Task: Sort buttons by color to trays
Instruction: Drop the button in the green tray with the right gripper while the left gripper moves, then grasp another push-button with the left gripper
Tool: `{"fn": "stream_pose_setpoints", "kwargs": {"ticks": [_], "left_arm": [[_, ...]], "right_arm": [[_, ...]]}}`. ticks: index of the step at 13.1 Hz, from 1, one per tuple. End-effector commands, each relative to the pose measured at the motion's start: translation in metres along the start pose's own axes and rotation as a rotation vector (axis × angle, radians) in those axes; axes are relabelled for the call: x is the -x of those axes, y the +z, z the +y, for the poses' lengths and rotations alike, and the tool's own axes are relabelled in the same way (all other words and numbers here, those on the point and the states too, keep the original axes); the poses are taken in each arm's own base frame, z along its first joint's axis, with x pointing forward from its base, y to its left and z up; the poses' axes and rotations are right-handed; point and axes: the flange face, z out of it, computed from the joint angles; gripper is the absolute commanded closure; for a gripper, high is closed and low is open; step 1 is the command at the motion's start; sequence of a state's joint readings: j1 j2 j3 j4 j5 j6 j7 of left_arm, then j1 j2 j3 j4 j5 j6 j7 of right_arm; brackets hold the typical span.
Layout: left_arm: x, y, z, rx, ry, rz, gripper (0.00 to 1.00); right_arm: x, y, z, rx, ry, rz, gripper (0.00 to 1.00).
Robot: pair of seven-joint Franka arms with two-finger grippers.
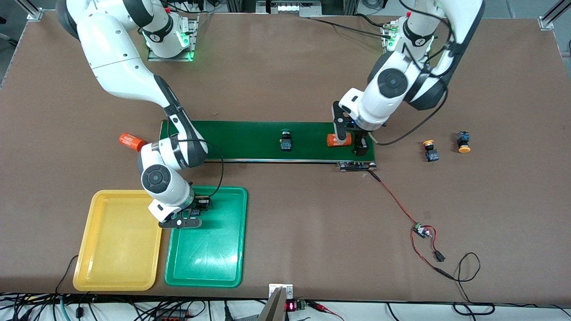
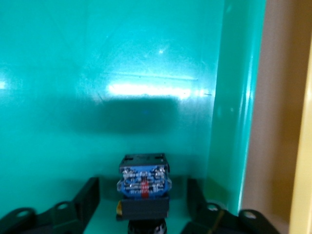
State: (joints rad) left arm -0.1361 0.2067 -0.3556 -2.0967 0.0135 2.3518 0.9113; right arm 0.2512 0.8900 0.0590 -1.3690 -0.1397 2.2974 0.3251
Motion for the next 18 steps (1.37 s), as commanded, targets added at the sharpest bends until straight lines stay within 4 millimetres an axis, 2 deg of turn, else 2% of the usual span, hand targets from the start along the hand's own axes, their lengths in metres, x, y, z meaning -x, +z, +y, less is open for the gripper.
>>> {"fn": "stream_pose_setpoints", "kwargs": {"ticks": [1,4,5,7,8,9,10,11,14,16,18], "left_arm": [[0.07,-0.022,-0.045,-0.032,-0.115,-0.01,0.0],[0.15,0.0,-0.078,0.008,-0.264,-0.027,0.0],[0.186,0.011,-0.09,0.019,-0.331,-0.03,0.0],[0.254,0.035,-0.109,0.061,-0.486,-0.027,0.0],[0.277,0.045,-0.116,0.081,-0.557,-0.011,0.0],[0.311,0.062,-0.118,0.117,-0.678,0.004,0.0],[0.338,0.074,-0.12,0.144,-0.815,0.026,0.0],[0.356,0.083,-0.119,0.164,-0.939,0.031,0.0],[0.365,0.083,-0.117,0.174,-1.189,-0.002,0.0],[0.364,0.085,-0.114,0.184,-1.331,-0.023,0.0],[0.358,0.086,-0.112,0.187,-1.435,-0.043,0.0]], "right_arm": [[0.011,-0.062,-0.014,0.011,-0.006,-0.077,0.0],[0.026,-0.105,-0.017,0.014,0.009,-0.159,0.0],[0.035,-0.115,-0.023,0.026,0.003,-0.182,0.0],[0.053,-0.131,-0.029,0.037,-0.014,-0.21,0.0],[0.061,-0.134,-0.025,0.035,-0.011,-0.226,0.0],[0.07,-0.14,-0.023,0.026,-0.006,-0.236,0.0],[0.079,-0.142,-0.023,0.022,-0.002,-0.244,0.0],[0.088,-0.142,-0.024,0.001,0.007,-0.247,0.0],[0.114,-0.136,-0.022,-0.089,0.078,-0.201,0.0],[0.136,-0.135,-0.039,-0.125,0.134,-0.126,0.0],[0.146,-0.131,-0.052,-0.145,0.147,-0.074,0.0]]}}
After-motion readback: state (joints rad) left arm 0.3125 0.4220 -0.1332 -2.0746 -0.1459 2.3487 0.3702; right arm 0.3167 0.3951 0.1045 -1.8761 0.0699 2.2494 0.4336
